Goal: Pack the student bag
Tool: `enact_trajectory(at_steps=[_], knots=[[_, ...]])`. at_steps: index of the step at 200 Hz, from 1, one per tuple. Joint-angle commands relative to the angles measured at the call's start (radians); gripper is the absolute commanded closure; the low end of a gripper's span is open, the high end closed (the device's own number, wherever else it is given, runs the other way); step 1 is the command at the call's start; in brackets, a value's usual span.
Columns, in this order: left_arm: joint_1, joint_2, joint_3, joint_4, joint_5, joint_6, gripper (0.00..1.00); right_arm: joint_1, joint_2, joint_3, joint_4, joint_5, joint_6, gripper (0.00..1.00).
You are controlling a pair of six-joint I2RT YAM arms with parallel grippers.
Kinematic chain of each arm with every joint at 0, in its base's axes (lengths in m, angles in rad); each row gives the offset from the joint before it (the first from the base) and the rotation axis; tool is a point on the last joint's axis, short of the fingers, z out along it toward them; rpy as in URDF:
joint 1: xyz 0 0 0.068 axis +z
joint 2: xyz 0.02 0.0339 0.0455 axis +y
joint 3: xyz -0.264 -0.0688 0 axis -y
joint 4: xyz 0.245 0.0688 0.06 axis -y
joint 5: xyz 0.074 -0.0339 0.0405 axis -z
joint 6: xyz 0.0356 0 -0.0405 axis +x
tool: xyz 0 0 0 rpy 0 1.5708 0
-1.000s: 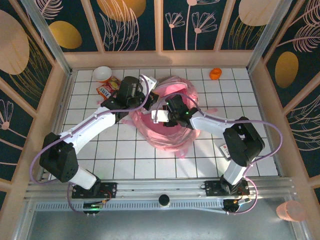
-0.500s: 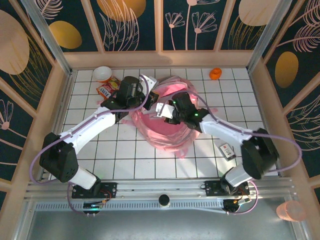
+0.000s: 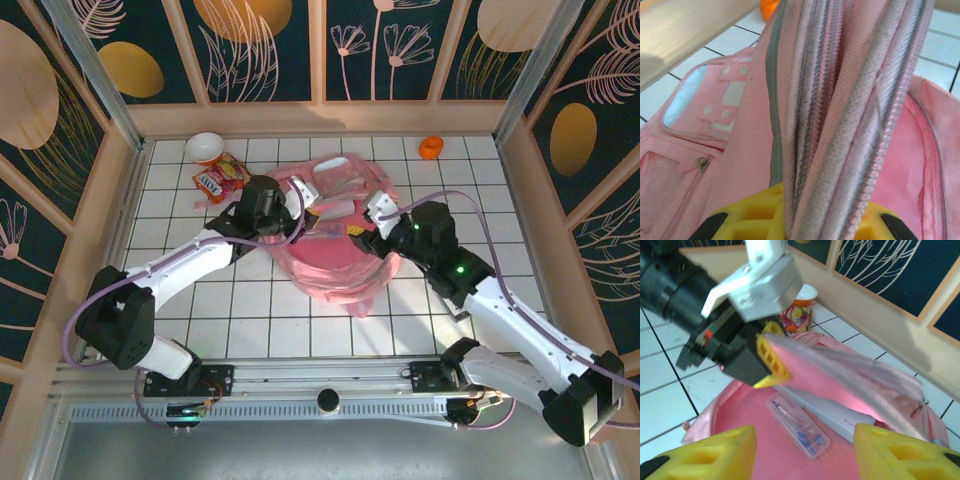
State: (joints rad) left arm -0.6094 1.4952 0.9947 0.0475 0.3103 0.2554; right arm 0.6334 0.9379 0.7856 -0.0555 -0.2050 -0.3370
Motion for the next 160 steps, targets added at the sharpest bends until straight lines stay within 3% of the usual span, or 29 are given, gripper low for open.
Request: enact_trajectory(at_steps=[1,29,80,96,130,160], knots=[[-0.049,0.034,-0.015,-0.032,0.024,0.195,0.93,-0.028,-0.035,-0.022,0.042,-0.047,0.102,0.47],[-0.137,0.166,0.009,-0.191,-0.047,0.341,0.93,-0.059,-0.045,-0.029,0.052,-0.071,0.124,0.47],[-0.164,0.28,0.007,-0.237,-0.071,0.358,0.84,-0.075,-0.043,-0.042,0.057,-0.082,0.128,0.47],[-0.164,0.271,0.011,-0.234,-0.074,0.349,0.73,-0.078,-0.04,-0.043,0.057,-0.085,0.13,0.47],[-0.164,0.165,0.006,-0.144,-0.055,0.265,0.35,-0.08,-0.025,-0.028,0.048,-0.09,0.126,0.47],[-0.146,0.032,-0.016,-0.022,-0.021,0.165,0.19,-0.08,0.009,0.023,-0.02,-0.093,0.087,0.47]])
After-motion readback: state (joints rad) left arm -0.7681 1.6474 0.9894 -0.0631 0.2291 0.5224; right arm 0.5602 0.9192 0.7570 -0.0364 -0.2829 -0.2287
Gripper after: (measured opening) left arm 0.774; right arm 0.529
